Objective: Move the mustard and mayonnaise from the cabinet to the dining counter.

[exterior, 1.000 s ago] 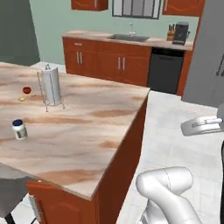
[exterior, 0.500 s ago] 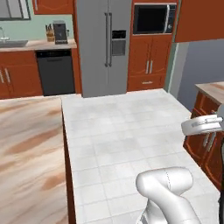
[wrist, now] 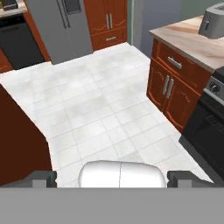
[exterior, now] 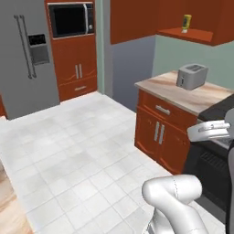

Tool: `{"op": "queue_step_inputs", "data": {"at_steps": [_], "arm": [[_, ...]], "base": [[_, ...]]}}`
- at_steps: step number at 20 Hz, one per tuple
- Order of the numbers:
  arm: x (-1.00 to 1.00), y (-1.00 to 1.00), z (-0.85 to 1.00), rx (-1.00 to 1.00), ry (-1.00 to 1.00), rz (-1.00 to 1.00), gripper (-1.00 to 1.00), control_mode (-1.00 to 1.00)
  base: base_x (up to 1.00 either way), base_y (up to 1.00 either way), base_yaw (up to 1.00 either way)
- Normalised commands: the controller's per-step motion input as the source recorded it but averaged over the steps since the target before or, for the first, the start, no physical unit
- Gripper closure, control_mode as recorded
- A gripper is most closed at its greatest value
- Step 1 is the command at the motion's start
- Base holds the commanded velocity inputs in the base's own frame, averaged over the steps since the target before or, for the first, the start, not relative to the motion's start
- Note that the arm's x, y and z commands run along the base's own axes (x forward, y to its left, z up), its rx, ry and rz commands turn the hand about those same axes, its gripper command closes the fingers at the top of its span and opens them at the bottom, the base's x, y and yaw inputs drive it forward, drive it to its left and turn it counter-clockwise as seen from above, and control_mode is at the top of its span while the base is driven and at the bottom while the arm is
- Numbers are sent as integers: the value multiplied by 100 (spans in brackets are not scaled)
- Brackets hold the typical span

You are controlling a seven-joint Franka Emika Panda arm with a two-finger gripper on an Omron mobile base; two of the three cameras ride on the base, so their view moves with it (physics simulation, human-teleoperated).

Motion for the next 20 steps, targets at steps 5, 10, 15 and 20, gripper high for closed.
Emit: {"op": "queue_step_inputs", "data": {"at_steps": [5, 10, 15, 20], "arm": [[0, 0, 0, 0, 0, 0, -100, 100], [0, 0, 0, 0, 0, 0, -100, 100], [0, 0, 0, 0, 0, 0, -100, 100], [0, 0, 0, 0, 0, 0, -100, 100]], "base": [[48, 3, -50], [75, 3, -19], [90, 0, 0], [82, 0, -5]]}}
